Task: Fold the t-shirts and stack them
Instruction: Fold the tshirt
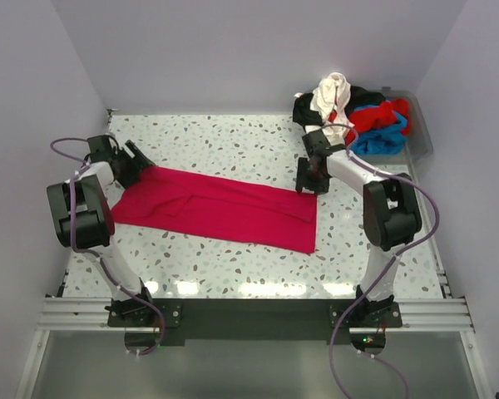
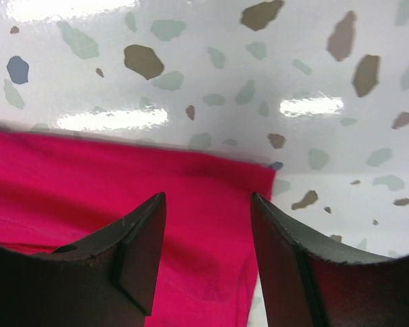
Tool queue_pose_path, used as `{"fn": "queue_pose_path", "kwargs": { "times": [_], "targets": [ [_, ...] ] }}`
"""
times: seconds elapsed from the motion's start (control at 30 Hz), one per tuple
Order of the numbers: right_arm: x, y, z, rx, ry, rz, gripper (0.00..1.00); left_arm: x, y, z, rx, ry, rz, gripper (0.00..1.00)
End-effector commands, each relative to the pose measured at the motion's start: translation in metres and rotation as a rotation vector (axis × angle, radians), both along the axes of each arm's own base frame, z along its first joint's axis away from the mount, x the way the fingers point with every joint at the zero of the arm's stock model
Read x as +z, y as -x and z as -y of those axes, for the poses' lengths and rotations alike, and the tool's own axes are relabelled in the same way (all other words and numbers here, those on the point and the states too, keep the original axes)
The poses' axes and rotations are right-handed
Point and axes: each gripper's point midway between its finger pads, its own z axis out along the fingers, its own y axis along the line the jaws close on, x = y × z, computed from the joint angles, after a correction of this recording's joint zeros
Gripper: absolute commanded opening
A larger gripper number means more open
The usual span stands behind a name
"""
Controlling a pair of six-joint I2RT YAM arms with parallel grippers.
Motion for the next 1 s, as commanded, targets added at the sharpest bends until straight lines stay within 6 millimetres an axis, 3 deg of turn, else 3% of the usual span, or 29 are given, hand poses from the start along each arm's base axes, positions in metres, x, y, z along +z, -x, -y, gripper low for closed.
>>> {"fn": "queue_pose_path", "kwargs": {
  "times": [0.0,0.5,0.8,0.87,0.97],
  "targets": [
    [0.025,0.002,0.016,-0.057,-0.006,0.048,0.56,0.044,-0.006,0.0,-0.023,-0.054,0.111,0.82],
    [-0.003,0.02,0.037,-0.098,0.017,0.007,0.52,0.01,0.027,0.01,-0.039,-0.04,0.028,0.82],
    [-0.017,0.016,0.039,-0.107,0.008,0.014,0.29,-0.017,0.037,0.011,-0.036,-0.032,-0.032,0.83],
    [-0.015,0.015,0.042,-0.113,0.016,0.018,0.15,-0.02,0.041,0.01,-0.033,-0.045,-0.043,0.83],
    [-0.011,0.013,0.048,-0.127,0.036,0.023,0.07,-0.023,0.045,0.003,-0.025,-0.077,-0.062,0.83]
  ]
}}
